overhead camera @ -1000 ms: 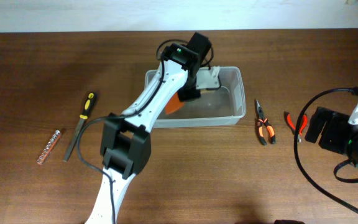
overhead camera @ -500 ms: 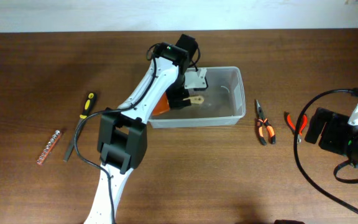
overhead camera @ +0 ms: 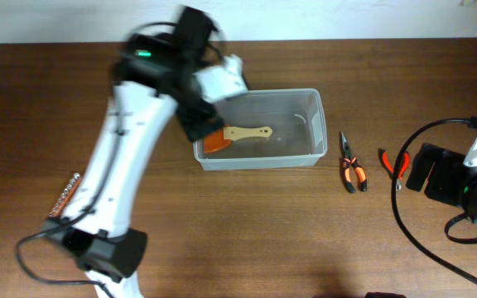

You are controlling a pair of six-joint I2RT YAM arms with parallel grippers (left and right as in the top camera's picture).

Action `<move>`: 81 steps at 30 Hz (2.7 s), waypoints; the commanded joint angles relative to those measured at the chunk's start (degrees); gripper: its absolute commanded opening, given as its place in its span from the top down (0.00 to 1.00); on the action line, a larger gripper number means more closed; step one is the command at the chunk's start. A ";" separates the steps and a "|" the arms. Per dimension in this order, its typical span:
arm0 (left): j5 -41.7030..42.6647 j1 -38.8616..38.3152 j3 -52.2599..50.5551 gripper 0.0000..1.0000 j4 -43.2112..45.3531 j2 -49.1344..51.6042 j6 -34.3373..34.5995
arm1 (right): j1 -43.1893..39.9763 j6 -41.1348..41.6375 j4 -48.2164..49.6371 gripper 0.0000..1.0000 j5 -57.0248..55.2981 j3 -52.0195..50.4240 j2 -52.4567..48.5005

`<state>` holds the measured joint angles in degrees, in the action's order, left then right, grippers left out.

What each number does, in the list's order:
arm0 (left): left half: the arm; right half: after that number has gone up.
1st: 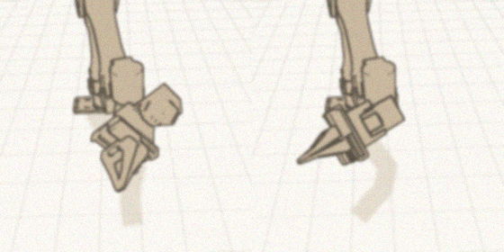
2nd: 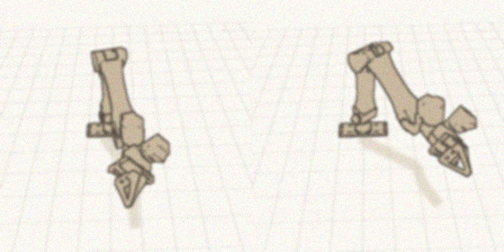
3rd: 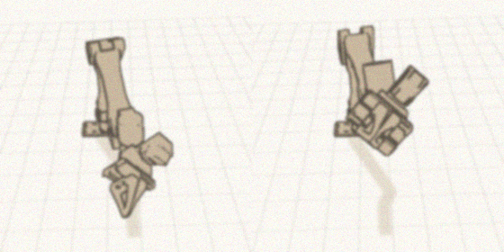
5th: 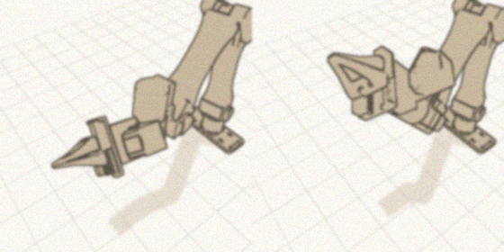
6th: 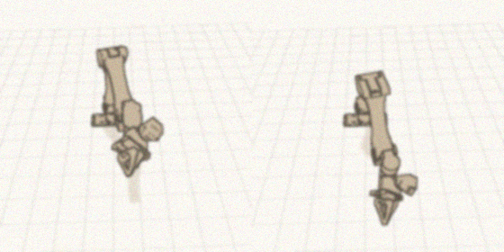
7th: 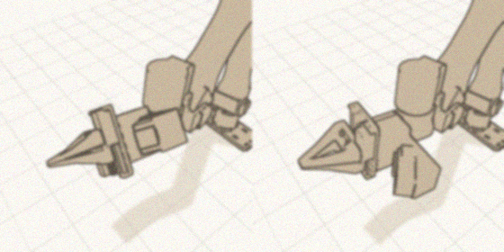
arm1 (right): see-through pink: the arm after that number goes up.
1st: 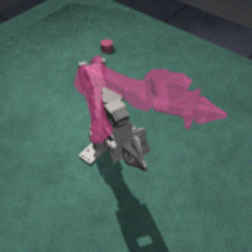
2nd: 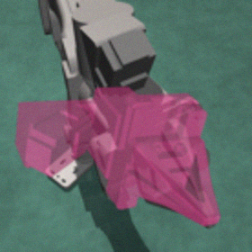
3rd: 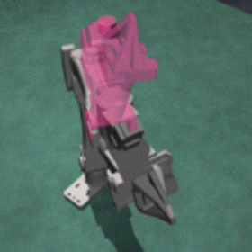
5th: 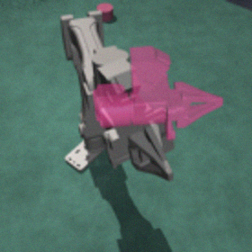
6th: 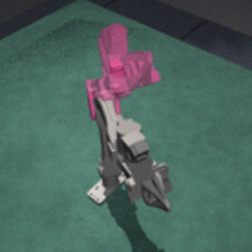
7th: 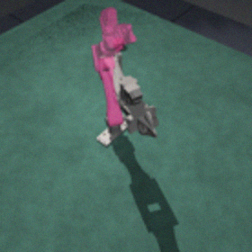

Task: Pack container
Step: 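Move the left gripper to the yellow-black file and grasp its handle, then carry the file over the container with the left gripper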

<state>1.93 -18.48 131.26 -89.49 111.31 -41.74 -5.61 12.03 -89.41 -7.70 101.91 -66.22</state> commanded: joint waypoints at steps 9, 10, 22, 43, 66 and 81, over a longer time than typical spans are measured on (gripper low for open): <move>2.12 25.29 -11.65 0.01 8.13 9.16 24.87 | -0.46 0.50 0.02 0.01 0.20 0.37 -0.39; 2.40 26.56 -12.70 0.00 9.07 10.45 24.83 | -0.46 0.50 0.02 0.01 0.20 0.37 -0.59; -0.87 29.73 -14.08 0.06 15.47 25.81 13.75 | -0.46 0.50 -0.02 0.01 1.07 0.37 -3.56; -0.83 29.73 -14.12 0.79 13.22 29.49 20.09 | -0.48 0.48 0.02 0.01 1.03 0.37 -4.02; 0.24 21.90 26.60 0.98 -4.50 22.64 21.55 | -0.48 0.50 0.28 0.01 1.05 0.37 -4.02; -2.01 -5.86 37.57 0.98 -3.32 19.23 17.27 | -0.48 0.50 0.26 0.01 1.05 0.37 -4.02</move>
<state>1.04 -21.26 169.27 -93.41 130.37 -21.80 -5.61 12.01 -89.34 -7.01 101.91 -70.08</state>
